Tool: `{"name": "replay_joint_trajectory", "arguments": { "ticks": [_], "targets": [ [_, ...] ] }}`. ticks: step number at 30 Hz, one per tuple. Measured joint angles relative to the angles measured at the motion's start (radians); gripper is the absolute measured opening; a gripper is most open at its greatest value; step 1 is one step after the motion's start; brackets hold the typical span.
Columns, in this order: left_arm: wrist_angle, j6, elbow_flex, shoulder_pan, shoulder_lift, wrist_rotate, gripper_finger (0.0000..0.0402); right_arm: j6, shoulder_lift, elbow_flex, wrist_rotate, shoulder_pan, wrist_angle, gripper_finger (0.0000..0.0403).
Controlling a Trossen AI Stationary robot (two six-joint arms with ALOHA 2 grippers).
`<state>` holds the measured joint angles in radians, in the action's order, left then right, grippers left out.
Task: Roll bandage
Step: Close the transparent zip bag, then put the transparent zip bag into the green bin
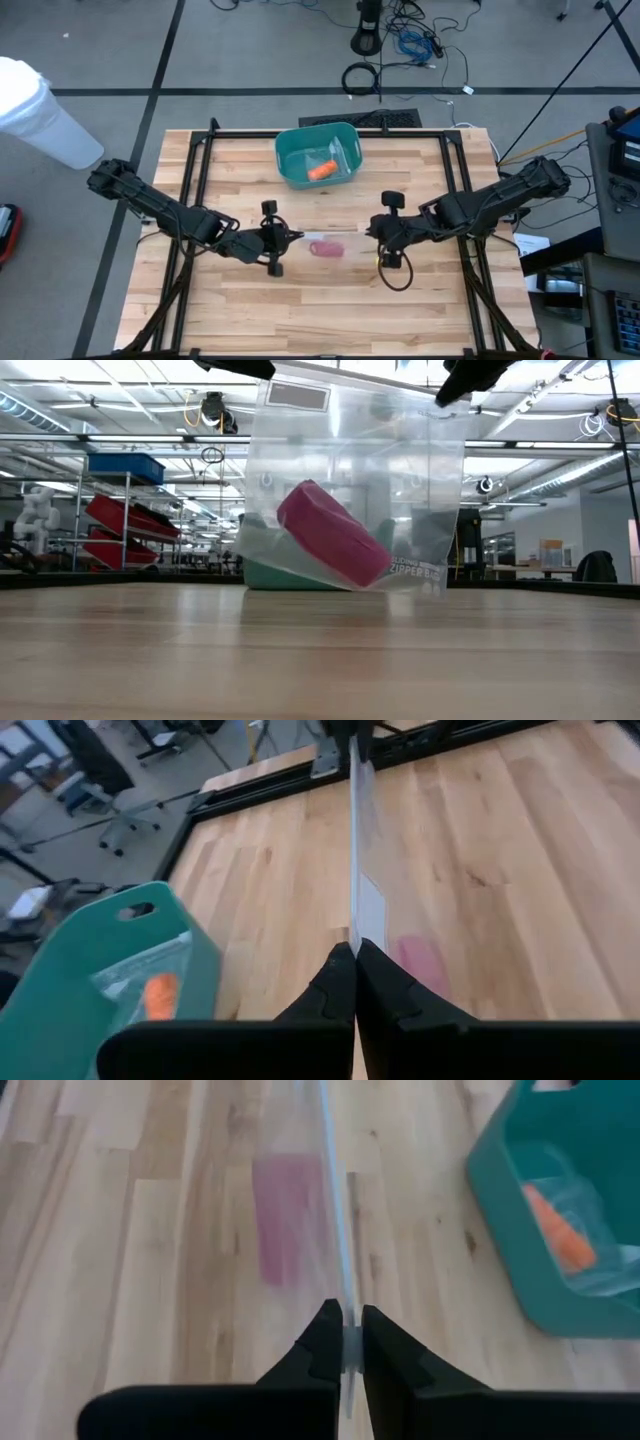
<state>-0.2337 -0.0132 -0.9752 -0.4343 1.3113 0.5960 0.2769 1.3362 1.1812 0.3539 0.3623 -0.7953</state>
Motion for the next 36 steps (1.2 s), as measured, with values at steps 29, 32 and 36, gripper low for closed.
{"name": "replay_joint_trajectory", "arguments": {
  "ticks": [29,32,36],
  "targets": [
    [0.122,-0.281,-0.064,0.492,-0.004,0.026,0.0,-0.549,-0.003,0.191,-0.061,-0.536,0.194,0.0006],
    [0.119,-0.282,-0.069,0.562,-0.005,-0.063,0.0,-0.591,0.024,0.19,-0.105,-0.616,0.205,0.0006],
    [0.115,-0.286,-0.07,0.641,-0.005,-0.102,0.0,-0.645,0.071,0.19,-0.206,-0.704,0.267,0.0006]
  ]
}}
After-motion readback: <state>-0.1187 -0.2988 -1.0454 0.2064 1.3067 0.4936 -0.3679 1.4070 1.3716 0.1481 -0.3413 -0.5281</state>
